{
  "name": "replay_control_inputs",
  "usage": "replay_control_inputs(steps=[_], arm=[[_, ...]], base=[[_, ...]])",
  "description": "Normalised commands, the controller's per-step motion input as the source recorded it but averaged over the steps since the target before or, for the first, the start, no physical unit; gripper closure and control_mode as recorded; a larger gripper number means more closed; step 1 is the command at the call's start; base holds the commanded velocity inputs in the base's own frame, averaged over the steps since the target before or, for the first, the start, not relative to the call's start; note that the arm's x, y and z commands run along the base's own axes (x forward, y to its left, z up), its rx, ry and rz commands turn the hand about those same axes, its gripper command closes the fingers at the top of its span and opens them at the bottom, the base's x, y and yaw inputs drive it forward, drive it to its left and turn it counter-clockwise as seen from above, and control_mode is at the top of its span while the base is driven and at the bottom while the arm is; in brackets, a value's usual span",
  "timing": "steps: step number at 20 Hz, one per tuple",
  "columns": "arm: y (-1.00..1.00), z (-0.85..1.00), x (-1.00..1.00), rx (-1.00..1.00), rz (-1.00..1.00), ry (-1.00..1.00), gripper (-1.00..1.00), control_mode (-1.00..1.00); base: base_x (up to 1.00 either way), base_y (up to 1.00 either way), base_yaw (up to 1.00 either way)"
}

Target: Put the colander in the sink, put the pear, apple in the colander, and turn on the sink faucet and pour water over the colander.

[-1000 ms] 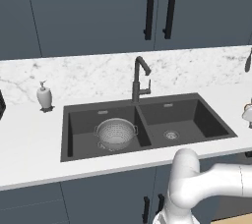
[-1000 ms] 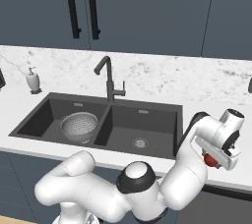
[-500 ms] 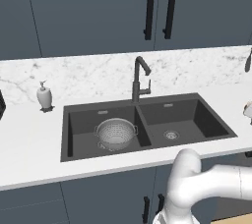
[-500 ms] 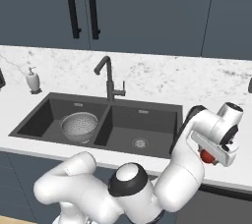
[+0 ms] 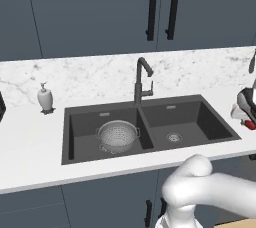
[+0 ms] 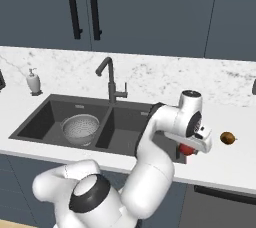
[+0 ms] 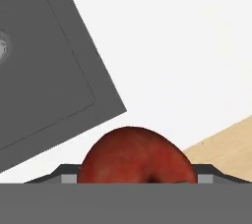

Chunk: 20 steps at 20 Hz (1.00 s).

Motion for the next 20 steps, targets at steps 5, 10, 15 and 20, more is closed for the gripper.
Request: replay_control_inputs(steps=[5,10,15,20], arm=[[1.00,0.32,-0.12,-0.15,0.28,-0.04,1.00,-1.00],[1.00,0.36,-0.03,-0.08,0.20,-0.01,1.00,-1.00],[0.97,0.36,-0.06,-0.04,0.18,0.00,1.00,-1.00],[1.00,0.15,-0.09,0.00,0.03,-0.05,1.00,-1.00]], base=[[0.00,0.00,0.00],[0.00,0.00,0.00],[0.00,0.00,0.00],[0.00,0.00,0.00]])
